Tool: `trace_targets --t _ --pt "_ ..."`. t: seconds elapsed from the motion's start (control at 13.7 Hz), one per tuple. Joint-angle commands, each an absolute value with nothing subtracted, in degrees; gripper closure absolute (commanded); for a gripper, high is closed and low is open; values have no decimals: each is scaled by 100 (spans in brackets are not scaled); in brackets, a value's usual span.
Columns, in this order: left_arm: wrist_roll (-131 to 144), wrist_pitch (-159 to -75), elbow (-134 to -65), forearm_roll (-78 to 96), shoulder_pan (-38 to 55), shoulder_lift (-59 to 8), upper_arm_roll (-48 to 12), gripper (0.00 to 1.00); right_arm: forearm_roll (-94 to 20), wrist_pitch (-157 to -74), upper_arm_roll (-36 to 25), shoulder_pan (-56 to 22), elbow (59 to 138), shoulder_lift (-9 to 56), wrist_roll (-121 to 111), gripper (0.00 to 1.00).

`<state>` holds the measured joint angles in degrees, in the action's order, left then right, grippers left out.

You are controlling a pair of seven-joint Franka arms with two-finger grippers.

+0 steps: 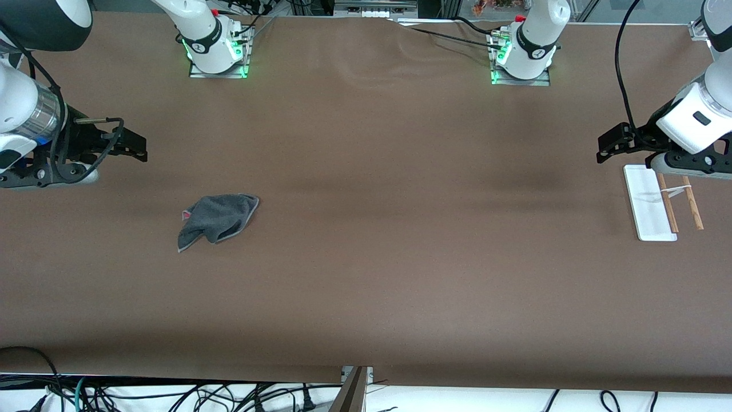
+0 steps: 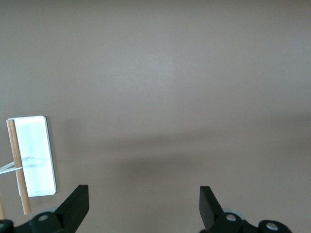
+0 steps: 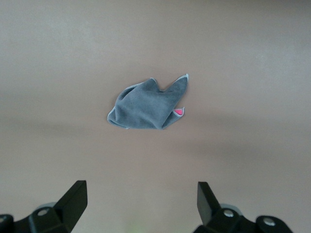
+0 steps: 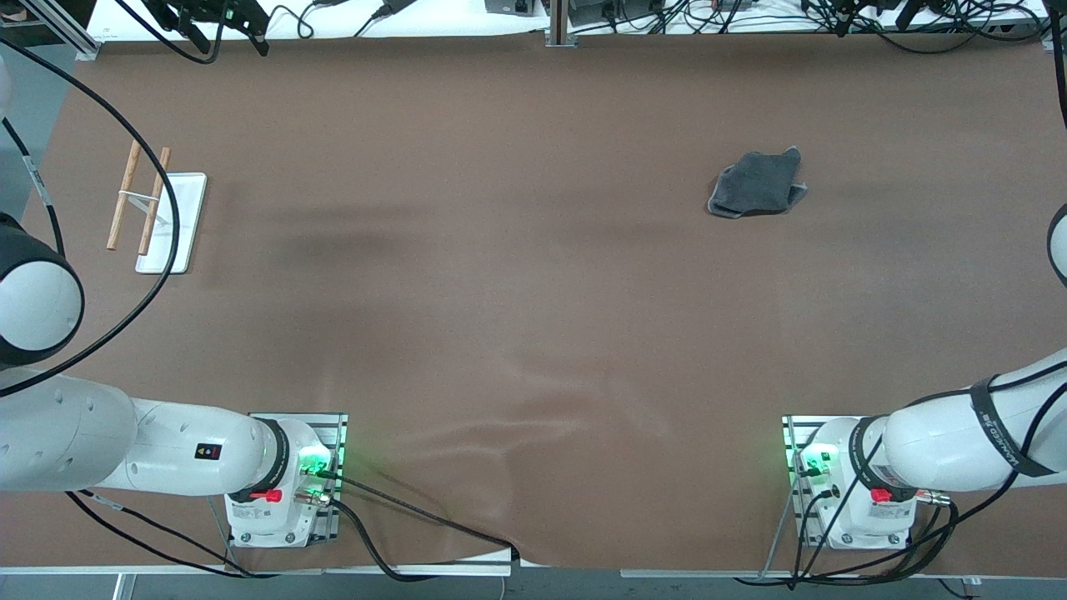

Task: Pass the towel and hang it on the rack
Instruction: 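Move the right gripper toward the grey towel on the table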

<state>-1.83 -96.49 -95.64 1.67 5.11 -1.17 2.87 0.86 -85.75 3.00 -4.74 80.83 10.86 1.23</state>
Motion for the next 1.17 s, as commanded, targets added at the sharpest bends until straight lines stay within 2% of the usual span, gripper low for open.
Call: trace_targets --t 0.0,0.66,1.1 --pt "-237 -9598 -9615 -139 536 0 264 0 35 -8631 308 -439 8279 923 35 0" --pt "-193 -9527 -9615 -97 527 0 272 0 44 -8771 281 -439 8306 1124 -9 0" --pt "-185 -9527 -9615 -88 527 0 272 0 61 -9745 264 -18 8376 2020 -325 0"
